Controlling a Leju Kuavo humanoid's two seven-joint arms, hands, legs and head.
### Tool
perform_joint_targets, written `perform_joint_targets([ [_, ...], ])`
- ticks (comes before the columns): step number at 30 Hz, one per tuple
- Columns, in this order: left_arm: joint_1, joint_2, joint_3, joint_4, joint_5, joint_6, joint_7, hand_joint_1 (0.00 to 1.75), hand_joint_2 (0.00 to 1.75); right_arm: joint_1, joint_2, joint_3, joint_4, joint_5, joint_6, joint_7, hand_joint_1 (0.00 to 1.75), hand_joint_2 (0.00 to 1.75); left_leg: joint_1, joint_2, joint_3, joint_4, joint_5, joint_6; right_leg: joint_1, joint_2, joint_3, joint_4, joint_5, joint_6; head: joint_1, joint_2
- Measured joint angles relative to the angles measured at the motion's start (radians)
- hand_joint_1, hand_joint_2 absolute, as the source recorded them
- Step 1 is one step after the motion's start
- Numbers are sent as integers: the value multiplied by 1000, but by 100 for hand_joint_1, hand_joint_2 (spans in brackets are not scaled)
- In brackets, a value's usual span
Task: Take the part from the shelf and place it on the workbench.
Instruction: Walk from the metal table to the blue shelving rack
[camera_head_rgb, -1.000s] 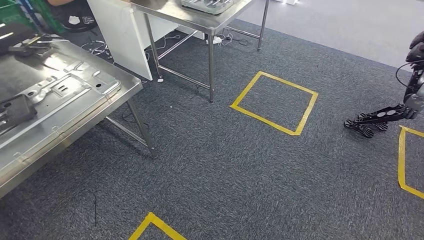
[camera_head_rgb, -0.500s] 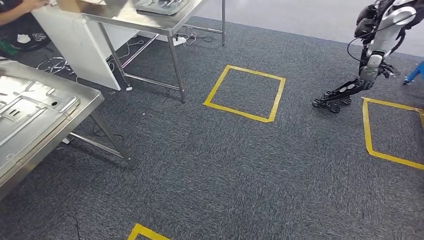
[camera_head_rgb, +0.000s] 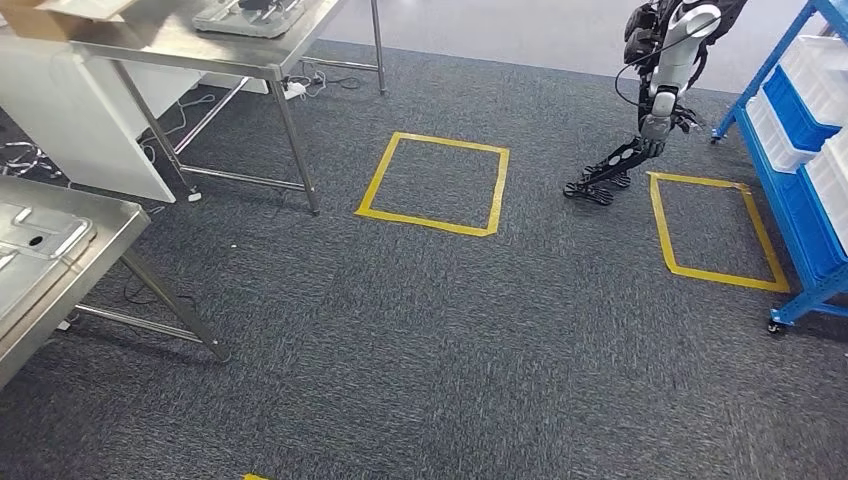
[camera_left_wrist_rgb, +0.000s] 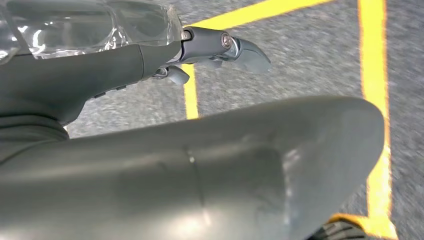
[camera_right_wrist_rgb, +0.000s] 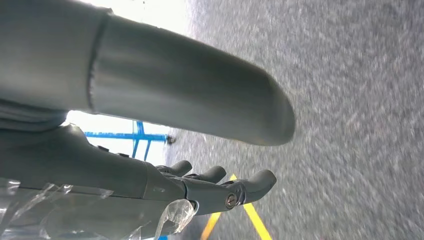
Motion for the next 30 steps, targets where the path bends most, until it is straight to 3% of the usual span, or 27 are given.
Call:
perform_joint_targets([
  [2,3,-16,-7,5,-6,3,12,0,0,-1,3,0,0,-5,-2,0,0,0,-5,28,-4,1,0,5,0,-40,-71,152,-76,5,0,0],
  [3,4,-22,-11,8,-9,4,17,0,0,-1,4,0,0,-7,-3,-1,0,0,-7,43,-6,1,0,6,-1,-46,-95,206,-96,7,0,0],
  [4,4,-26,-16,10,-12,4,21,0,0,-1,6,0,0,-10,-3,-2,0,0,-8,57,-7,1,0,6,-1,-49,-100,224,-96,8,0,0],
  [5,3,-30,-20,13,-15,5,23,0,0,0,7,0,0,-12,-4,-3,0,0,-9,69,-7,1,0,6,-1,-53,-82,196,-77,7,0,0],
  [6,1,-33,-24,15,-16,5,24,0,0,0,8,0,0,-14,-5,-3,0,0,-9,81,-5,1,0,5,-1,-62,-43,131,-45,6,0,0],
  [8,-3,-38,-27,16,-19,7,22,0,0,0,9,0,0,-17,-8,-4,0,0,-13,100,-1,2,-3,0,3,-109,45,-27,8,-1,0,0],
  [10,-9,-39,-28,19,-21,7,20,0,0,0,11,0,0,-19,-10,-5,0,0,-17,117,3,3,-8,-8,8,-133,80,-97,24,-9,0,0],
  [12,-16,-40,-31,21,-23,7,18,0,0,1,13,0,0,-20,-11,-6,0,0,-16,134,6,4,-11,-20,8,-110,77,-98,29,-19,0,0],
  [14,-22,-42,-34,22,-26,7,15,0,0,0,15,0,0,-22,-12,-6,0,0,-11,105,-2,33,-35,-34,3,-87,76,-103,37,-30,-1,0],
  [16,-24,-44,-39,25,-28,7,14,0,0,-3,17,0,0,-26,-14,-7,0,0,-3,44,-49,148,-102,-46,-1,-65,72,-105,44,-38,-3,0],
  [18,-22,-44,-45,29,-28,7,13,0,0,-5,18,0,0,-28,-16,-7,0,0,2,19,-115,289,-161,-53,-1,-38,67,-105,48,-41,-3,0],
  [19,-20,-44,-47,32,-28,7,13,0,0,-4,18,0,0,-29,-17,-8,0,0,3,16,-132,322,-166,-54,-1,-23,65,-104,50,-41,-3,0],
  [20,-20,-44,-49,34,-28,7,13,0,0,-2,18,0,0,-31,-17,-8,0,0,4,15,-129,312,-149,-55,-1,-8,64,-104,51,-39,-3,0],
  [21,-21,-44,-51,36,-28,7,13,0,0,-1,19,0,0,-33,-17,-9,0,0,5,12,-107,260,-115,-54,-1,7,64,-104,53,-37,-3,0],
  [23,-25,-44,-52,39,-28,6,12,0,0,-1,20,0,0,-36,-18,-9,0,0,8,-25,-34,99,-40,-51,-2,32,64,-103,56,-30,-3,0],
  [24,-27,-45,-52,40,-27,6,11,0,0,-2,20,0,0,-37,-18,-10,0,0,8,-42,-10,41,-19,-47,-1,43,61,-102,58,-26,-3,0],
  [25,-28,-46,-52,41,-26,5,11,0,0,-2,20,0,0,-37,-19,-10,0,0,7,-55,1,11,-10,-44,0,52,58,-102,60,-21,-3,0],
  [27,-30,-48,-53,42,-25,4,12,0,0,0,20,0,0,-37,-20,-9,0,0,1,-43,-1,5,-7,-32,-1,70,49,-103,64,-9,-3,0],
  [28,-32,-49,-53,42,-24,4,12,0,0,1,19,0,0,-37,-21,-9,0,0,1,-33,-1,3,-3,-24,-3,69,46,-99,63,-4,-3,0],
  [30,-34,-52,-53,43,-23,4,10,0,0,1,17,0,0,-37,-21,-8,0,0,1,-11,-2,-2,4,-8,-2,24,18,-42,26,4,0,0],
])
